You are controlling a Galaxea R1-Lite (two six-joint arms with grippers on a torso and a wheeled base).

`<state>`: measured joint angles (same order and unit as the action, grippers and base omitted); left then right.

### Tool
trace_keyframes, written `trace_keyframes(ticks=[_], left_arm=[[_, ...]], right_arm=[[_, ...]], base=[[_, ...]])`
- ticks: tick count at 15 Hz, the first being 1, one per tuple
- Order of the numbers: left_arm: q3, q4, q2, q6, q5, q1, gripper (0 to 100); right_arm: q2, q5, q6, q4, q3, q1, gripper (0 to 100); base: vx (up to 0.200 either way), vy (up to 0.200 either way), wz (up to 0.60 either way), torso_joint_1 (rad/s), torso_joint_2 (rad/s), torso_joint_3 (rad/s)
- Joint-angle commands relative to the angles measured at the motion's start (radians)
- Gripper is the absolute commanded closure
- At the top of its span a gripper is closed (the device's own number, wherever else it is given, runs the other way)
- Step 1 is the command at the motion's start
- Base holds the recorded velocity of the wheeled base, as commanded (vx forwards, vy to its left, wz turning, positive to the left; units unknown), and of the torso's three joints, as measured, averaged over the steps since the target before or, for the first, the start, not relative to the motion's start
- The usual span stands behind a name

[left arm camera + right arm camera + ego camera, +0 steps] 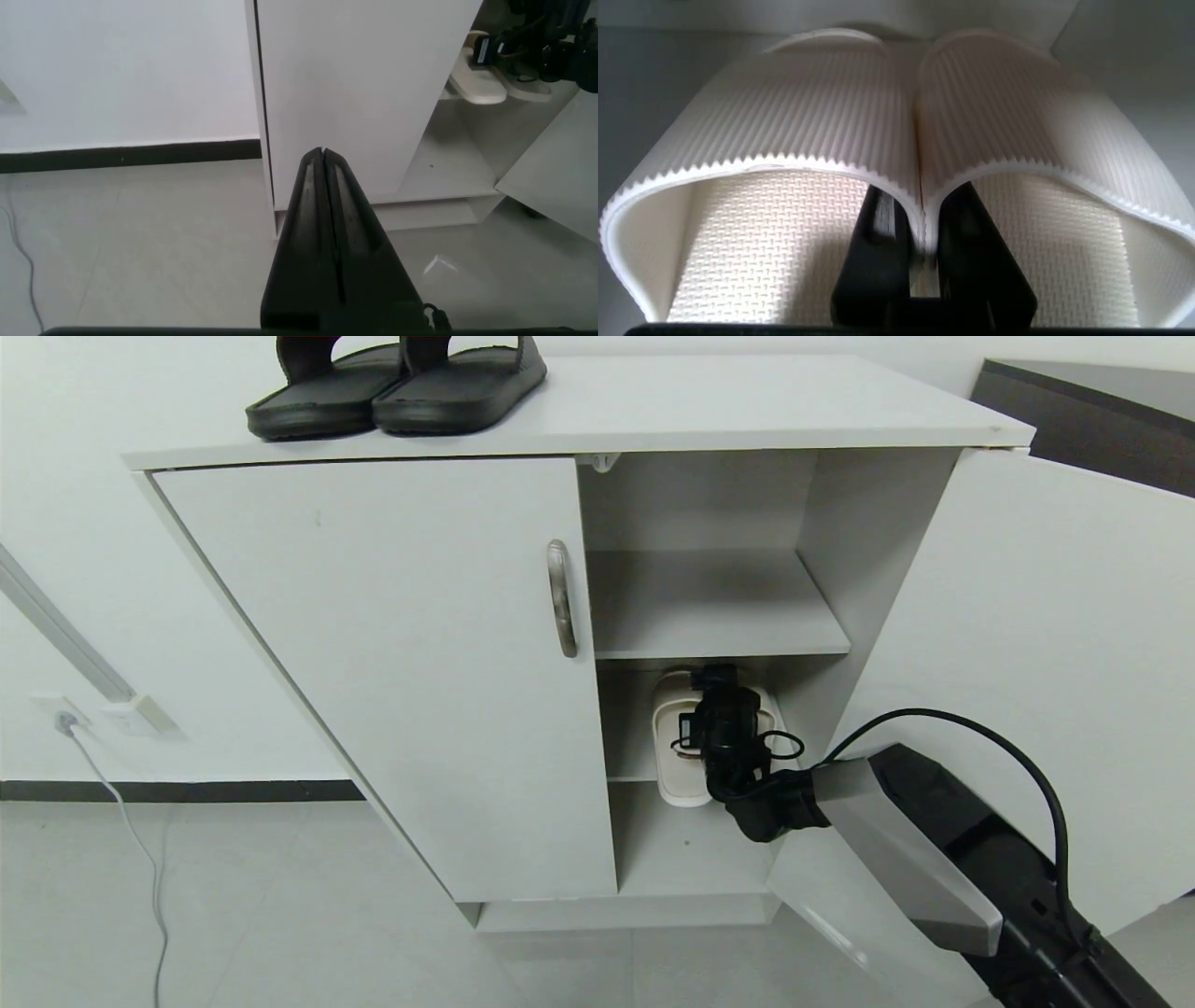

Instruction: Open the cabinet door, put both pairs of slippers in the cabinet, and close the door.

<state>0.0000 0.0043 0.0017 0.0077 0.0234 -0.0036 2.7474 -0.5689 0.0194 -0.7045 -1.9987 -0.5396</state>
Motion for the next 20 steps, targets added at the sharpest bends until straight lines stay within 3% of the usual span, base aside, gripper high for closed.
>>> trace_keyframes(ticks=[1,11,12,15,20], left_arm=[[0.0,0.0,0.001,0.0,0.0,0.001,100],[0.0,0.0,0.001,0.003,0.0,0.001,100],[0.0,0.0,0.001,0.003,0.0,-0.001,100],[0.0,0.0,0.001,0.002,0.0,0.001,100],[0.0,0.0,0.001,0.0,0.0,0.001,100]], right_arm=[[0.011,0.0,0.001,-0.001,-0.001,0.001,100],[0.035,0.012,0.001,0.008,-0.001,0.003,100],[0.035,0.012,0.001,0.008,-0.001,0.003,0],[0.012,0.012,-0.001,-0.001,0.026,0.001,0],[-0.097,0.015,-0.004,-0.076,0.245,-0.014,0]], base=[[0.0,0.0,0.0,0.0,0.0,0.0],[0.0,0.0,0.0,0.0,0.0,0.0],[0.0,0.0,0.0,0.0,0.0,0.0],[0.0,0.0,0.0,0.0,0.0,0.0],[0.0,0.0,0.0,0.0,0.0,0.0]])
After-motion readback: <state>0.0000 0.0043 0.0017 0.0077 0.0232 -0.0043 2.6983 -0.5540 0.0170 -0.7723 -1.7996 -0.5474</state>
